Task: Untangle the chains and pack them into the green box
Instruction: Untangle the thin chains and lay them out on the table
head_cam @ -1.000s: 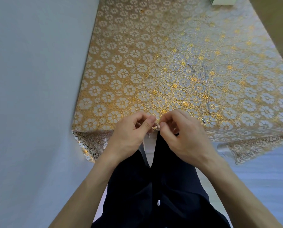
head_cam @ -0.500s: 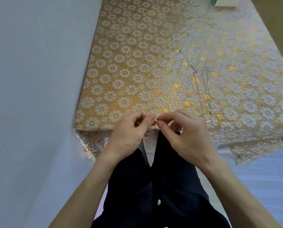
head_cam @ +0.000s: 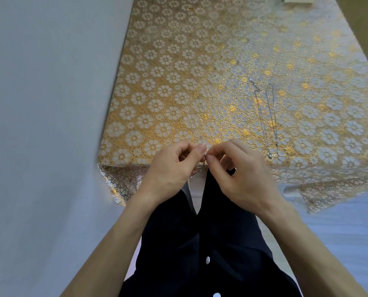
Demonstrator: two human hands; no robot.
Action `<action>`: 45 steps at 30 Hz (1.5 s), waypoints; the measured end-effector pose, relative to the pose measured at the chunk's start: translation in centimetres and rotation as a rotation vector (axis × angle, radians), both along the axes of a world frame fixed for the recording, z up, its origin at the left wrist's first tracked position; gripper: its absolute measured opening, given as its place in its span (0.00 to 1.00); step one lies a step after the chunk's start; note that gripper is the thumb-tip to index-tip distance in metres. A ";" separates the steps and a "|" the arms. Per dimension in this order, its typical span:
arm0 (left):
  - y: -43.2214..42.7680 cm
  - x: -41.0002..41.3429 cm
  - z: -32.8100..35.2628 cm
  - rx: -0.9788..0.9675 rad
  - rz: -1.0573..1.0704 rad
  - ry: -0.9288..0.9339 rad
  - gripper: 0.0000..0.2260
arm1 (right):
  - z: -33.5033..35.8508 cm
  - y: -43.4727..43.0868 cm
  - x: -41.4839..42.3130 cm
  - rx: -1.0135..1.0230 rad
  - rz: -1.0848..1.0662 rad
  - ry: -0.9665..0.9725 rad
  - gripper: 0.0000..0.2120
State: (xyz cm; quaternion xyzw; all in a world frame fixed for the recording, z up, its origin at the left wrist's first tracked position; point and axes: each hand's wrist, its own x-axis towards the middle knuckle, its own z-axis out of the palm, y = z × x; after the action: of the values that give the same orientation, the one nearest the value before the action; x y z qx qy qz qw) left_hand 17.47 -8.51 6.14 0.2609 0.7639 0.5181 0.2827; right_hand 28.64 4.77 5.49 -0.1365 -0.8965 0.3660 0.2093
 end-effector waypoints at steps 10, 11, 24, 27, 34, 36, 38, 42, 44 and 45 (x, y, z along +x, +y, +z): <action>-0.3 -0.2 0.0 -0.007 -0.003 0.006 0.14 | 0.9 0.0 -0.1 -0.368 -0.040 -0.029 0.06; -0.3 -0.3 0.0 -0.009 -0.003 0.008 0.14 | 1.0 0.0 -0.1 -0.403 -0.035 -0.037 0.07; -0.3 -0.5 -0.1 0.002 -0.048 -0.001 0.14 | 0.8 0.0 -0.1 -0.934 -0.065 -0.108 0.10; -0.6 -0.7 0.2 0.019 -0.141 -0.024 0.07 | 0.9 0.3 -0.2 -0.972 -0.081 -0.139 0.05; -0.5 -0.8 0.1 -0.023 -0.142 0.009 0.04 | 1.1 0.6 -0.3 -1.001 -0.048 -0.195 0.12; -0.5 -0.9 0.0 -0.021 -0.130 0.011 0.03 | 1.1 0.6 -0.4 -1.028 -0.035 -0.200 0.12; -0.5 -0.8 0.1 -0.002 -0.125 -0.004 0.03 | 0.9 0.7 -0.4 -1.078 -0.029 -0.198 0.07; -0.5 -0.8 0.3 0.042 -0.085 -0.083 0.05 | 0.4 0.7 -0.3 -1.157 -0.037 -0.188 0.05; -0.6 -0.7 0.3 0.059 -0.108 -0.110 0.06 | 0.3 0.5 -0.3 -1.215 -0.045 -0.165 0.04; -0.6 -0.6 0.3 0.064 -0.116 -0.125 0.06 | 0.2 0.4 -0.4 -1.251 -0.054 -0.151 0.04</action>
State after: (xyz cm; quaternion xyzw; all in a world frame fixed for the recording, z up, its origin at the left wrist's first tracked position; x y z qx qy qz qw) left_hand 16.86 -9.07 6.45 0.2809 0.7115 0.5403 0.3507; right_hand 28.27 5.16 5.67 -0.2814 -0.5214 0.8048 0.0351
